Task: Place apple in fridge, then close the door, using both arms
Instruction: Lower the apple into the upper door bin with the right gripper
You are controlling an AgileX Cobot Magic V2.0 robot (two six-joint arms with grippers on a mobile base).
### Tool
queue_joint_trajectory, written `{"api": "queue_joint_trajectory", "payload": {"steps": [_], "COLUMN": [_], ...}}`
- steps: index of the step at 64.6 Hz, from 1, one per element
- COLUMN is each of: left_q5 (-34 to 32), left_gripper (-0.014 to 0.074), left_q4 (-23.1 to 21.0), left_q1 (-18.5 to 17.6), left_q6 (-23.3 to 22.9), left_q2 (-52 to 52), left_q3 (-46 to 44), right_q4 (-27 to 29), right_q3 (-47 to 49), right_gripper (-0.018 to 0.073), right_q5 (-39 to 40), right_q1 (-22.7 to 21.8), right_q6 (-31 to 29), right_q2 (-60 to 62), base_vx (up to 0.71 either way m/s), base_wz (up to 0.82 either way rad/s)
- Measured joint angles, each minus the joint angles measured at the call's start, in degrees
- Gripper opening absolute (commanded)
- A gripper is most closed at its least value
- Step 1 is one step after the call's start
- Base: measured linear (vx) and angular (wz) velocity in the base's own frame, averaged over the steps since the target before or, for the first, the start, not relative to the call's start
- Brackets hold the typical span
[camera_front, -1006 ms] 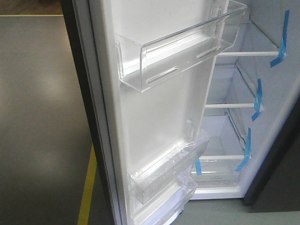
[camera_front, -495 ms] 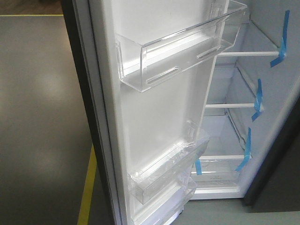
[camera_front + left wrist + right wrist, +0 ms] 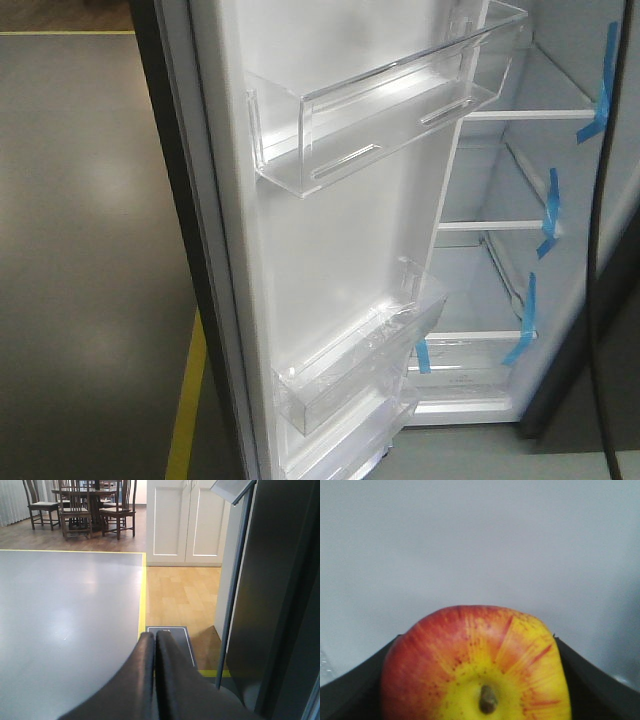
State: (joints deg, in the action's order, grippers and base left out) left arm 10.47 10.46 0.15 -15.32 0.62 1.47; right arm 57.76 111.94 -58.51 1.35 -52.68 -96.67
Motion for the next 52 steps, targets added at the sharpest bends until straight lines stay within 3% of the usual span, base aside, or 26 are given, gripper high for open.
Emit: {"api": "queue_joint_trajectory", "payload": {"steps": [12,34,40,52], "left_q5": [0.0,0.0,0.0,0.0], "left_gripper": [-0.0006,-0.0006,-0.0006,-0.0006], "left_q4": [0.0,0.0,0.0,0.0], "left_q1": [0.0,0.0,0.0,0.0], "left_q6": [0.0,0.0,0.0,0.0], "left_q2": [0.0,0.0,0.0,0.0], "left_q3": [0.0,0.0,0.0,0.0], "right_q4": [-3.4,-3.9,-3.9,-3.4], "right_q3": [0.0,0.0,0.0,0.1], "right_gripper": [0.0107,0.053,0.0572,0.0573], "right_q5": [1.9,2.6,3.1,4.6], "right_q1": [1.0,1.0,1.0,1.0], "right_q6": [2.1,3.1,3.3,3.6], "right_q2": [-2.5,-5.0,-5.2,-5.1], "base_vx": [0.0,0.0,0.0,0.0], "base_wz": [0.0,0.0,0.0,0.0]}}
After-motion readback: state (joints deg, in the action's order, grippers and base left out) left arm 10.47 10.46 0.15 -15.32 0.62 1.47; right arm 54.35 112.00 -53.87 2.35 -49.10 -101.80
